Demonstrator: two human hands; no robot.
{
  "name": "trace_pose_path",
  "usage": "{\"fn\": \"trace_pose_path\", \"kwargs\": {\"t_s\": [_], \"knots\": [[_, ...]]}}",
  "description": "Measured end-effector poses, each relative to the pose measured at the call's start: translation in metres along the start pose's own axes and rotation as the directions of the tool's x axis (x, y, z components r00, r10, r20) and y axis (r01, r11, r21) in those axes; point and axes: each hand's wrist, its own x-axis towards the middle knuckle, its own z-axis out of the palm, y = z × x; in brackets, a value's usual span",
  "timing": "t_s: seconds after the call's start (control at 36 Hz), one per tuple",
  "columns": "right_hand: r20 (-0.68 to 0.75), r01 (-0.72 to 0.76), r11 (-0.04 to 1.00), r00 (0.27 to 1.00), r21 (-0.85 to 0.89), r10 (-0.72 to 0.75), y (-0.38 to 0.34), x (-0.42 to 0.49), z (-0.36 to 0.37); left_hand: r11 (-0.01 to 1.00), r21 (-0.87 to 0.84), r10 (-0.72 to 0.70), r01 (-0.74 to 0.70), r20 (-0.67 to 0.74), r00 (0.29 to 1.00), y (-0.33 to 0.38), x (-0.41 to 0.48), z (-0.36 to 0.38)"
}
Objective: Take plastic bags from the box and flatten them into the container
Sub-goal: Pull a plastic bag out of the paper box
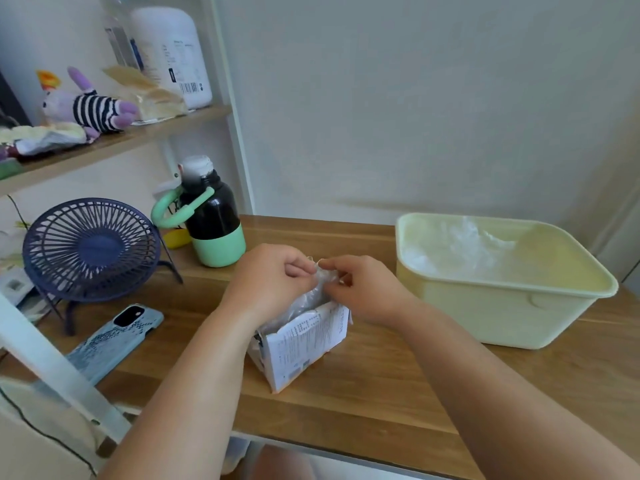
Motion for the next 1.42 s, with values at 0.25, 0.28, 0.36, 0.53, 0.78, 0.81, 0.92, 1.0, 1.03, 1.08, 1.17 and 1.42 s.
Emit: {"fn": "trace_pose_path", "kwargs": {"t_s": [0.25, 0.28, 0.36, 0.53, 0.78, 0.81, 0.92, 1.0, 1.03, 1.08, 1.17, 1.42], "knots": [[0.066, 0.045, 0.990, 0.996, 0.132, -0.054, -0.004, -0.002, -0.005, 0.935, -0.354, 0.011, -0.036, -0.073, 0.997, 0.006, 0.002, 0.011], [0.048, 0.027, 0.984, 0.998, 0.174, -0.036, -0.003, -0.002, -0.005, 0.928, -0.370, 0.019, -0.047, -0.078, 0.997, 0.006, 0.001, 0.012], [0.012, -0.063, 0.924, 0.998, 0.377, 0.063, -0.001, -0.002, -0.006, 0.921, -0.385, 0.037, -0.054, -0.051, 0.998, 0.003, 0.000, 0.014], [0.097, -0.216, 0.725, 0.974, 0.654, 0.203, 0.002, 0.003, -0.012, 0.986, -0.166, 0.036, -0.018, 0.112, 0.993, -0.009, -0.001, 0.018], [0.085, -0.231, 0.743, 0.969, 0.629, 0.230, 0.001, 0.003, -0.011, 0.947, 0.219, 0.295, -0.235, -0.301, 0.907, -0.001, -0.006, 0.022], [0.086, -0.230, 0.761, 0.970, 0.606, 0.225, 0.000, 0.002, -0.012, 0.932, 0.243, 0.337, -0.269, -0.302, 0.892, -0.001, -0.006, 0.021], [0.108, -0.250, 0.800, 0.967, 0.545, 0.229, -0.001, 0.001, -0.012, 0.875, 0.325, 0.450, -0.358, -0.276, 0.849, -0.002, -0.006, 0.022], [0.138, -0.259, 0.826, 0.966, 0.500, 0.220, -0.006, 0.001, -0.013, 0.865, 0.368, 0.443, -0.342, -0.238, 0.865, -0.005, -0.007, 0.021], [0.146, -0.262, 0.827, 0.965, 0.498, 0.218, -0.007, 0.001, -0.013, 0.872, 0.378, 0.408, -0.312, -0.209, 0.889, -0.006, -0.008, 0.020], [0.150, -0.268, 0.817, 0.963, 0.510, 0.222, -0.006, 0.001, -0.013, 0.878, 0.406, 0.338, -0.255, -0.147, 0.930, -0.006, -0.009, 0.019], [0.151, -0.265, 0.800, 0.964, 0.539, 0.218, -0.002, 0.001, -0.012, 0.877, 0.420, 0.293, -0.235, -0.079, 0.953, -0.005, -0.010, 0.017], [0.139, -0.286, 0.710, 0.956, 0.644, 0.259, 0.001, 0.005, -0.010, 0.910, 0.390, 0.180, -0.137, -0.076, 0.981, -0.003, -0.011, 0.017]]}}
